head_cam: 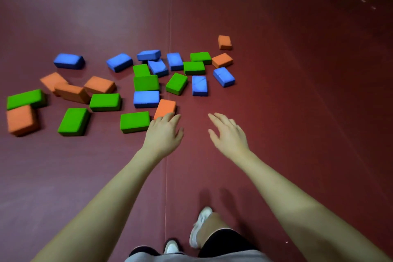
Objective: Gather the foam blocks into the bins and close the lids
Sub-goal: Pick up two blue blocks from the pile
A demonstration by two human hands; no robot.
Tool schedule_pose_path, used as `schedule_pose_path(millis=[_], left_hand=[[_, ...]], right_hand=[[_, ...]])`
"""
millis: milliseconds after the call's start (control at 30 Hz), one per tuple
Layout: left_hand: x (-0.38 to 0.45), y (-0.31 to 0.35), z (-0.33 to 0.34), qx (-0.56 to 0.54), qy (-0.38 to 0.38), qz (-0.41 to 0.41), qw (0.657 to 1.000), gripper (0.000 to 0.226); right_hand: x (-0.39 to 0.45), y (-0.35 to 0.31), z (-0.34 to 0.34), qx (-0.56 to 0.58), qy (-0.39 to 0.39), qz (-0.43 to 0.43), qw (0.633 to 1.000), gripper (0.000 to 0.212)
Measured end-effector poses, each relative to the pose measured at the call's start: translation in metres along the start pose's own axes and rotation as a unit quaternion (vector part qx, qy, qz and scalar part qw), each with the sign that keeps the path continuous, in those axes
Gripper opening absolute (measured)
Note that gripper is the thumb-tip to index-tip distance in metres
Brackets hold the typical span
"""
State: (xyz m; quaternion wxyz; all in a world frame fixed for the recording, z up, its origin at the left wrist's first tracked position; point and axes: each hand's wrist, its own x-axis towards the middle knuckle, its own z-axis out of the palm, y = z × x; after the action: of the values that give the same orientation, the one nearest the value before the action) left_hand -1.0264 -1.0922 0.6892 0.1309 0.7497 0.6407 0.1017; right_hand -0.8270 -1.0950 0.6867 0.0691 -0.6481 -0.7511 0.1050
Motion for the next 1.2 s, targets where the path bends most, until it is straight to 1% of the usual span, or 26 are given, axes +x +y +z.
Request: schedule_pose_path(millis=[100,300,500,567,767,900,1033,1133,1200], left_hand=[[0.056,0.001,0.007,0.001,0.001,0.004,1.0,0.047],[0.196,0.01,0.017,0.008,0.0,-0.008,1.0,0.048],[0.336,0.021,0.015,-0.007,0.012,-0.032,0.999,0.046],[0.374,0.022,0.017,-0.014,0.017,-0.045,0.999,0.046],[0.471,0.021,0.027,-0.047,0.003,-0.075,0.996,0.048],[0.545,0.0,0.034,-0.052,0.003,-0.075,0.996,0.06],[0.633,-0.032,0.034,-0.056,0.019,-0.061,0.996,0.054],[0.695,-0.054,0.029,-0.046,-0.005,-0.054,0.997,0.055],[0.73,-0.067,0.029,-0.035,-0.006,-0.042,0.998,0.052]], right_hand=[[0.053,0.022,-0.001,-0.003,-0.001,-0.004,1.0,0.052],[0.191,0.082,-0.018,0.005,0.01,-0.003,1.0,0.052],[0.322,0.132,-0.04,-0.017,-0.009,-0.038,0.999,0.052],[0.361,0.146,-0.042,-0.022,-0.012,-0.044,0.999,0.051],[0.468,0.168,-0.038,0.022,-0.013,-0.054,0.998,0.047],[0.545,0.178,-0.031,0.025,-0.014,-0.058,0.998,0.046],[0.629,0.178,-0.027,0.023,-0.005,-0.076,0.997,0.047],[0.693,0.177,-0.025,0.022,-0.016,-0.055,0.998,0.047],[0.73,0.179,-0.022,0.021,-0.031,-0.04,0.998,0.048]])
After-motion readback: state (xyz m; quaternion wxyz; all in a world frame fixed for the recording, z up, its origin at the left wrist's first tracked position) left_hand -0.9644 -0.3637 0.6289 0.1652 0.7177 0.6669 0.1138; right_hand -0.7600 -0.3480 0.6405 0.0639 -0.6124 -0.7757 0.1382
